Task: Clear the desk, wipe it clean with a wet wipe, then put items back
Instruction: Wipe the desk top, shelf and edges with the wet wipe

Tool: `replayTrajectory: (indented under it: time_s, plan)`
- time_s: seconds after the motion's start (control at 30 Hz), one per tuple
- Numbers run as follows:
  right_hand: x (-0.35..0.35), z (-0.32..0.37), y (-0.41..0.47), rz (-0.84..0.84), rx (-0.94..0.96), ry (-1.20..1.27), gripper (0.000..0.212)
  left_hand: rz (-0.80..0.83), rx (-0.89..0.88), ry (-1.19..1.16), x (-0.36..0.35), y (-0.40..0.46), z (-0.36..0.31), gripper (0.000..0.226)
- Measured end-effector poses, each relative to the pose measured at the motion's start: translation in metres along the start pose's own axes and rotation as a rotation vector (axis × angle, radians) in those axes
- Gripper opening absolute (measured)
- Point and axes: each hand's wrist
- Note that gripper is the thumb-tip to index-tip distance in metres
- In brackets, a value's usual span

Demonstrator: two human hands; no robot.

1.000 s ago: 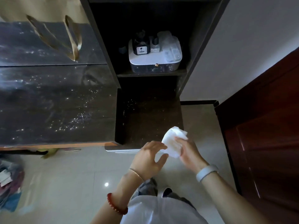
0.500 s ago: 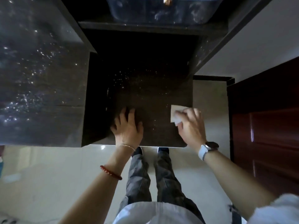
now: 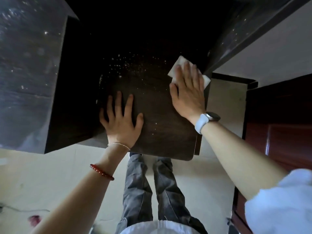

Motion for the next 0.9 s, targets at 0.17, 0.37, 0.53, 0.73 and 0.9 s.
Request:
replayTrajectory:
  time_s: [0.17,0.37,0.53,0.73,0.9]
  plan:
    - [-0.017,0.017,-0.112,0.109,0.301,0.025,0.054,0.018,0.005,-0.007,0.004,0.002,-0.002,0.07]
    - [-0.01,0.006,-0.092,0.169,0.378,-0.012,0.053,0.023,-0.003,-0.029,0.013,0.005,-0.003,0.067]
    - [0.005,0.021,0.021,0.004,-0.085,0.107,0.051,-0.058,-0.039,-0.04,0.029,0.029,-0.008,0.054]
    - [-0.006,0.053,-0.004,-0.069,-0.113,0.084,0.06,-0.034,-0.042,-0.053,0.034,0.064,-0.011,0.055]
    - [0.006,0.023,0.019,-0.052,-0.069,-0.068,0.06,-0.022,-0.063,-0.046,0.029,0.064,-0.005,0.064]
Point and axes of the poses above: each hand's wrist, its own y-axis towards the middle knuckle, its own x-axis out of the back of the hand, z = x × y, and after that the axes turned 4 degrees about -y, right-handed
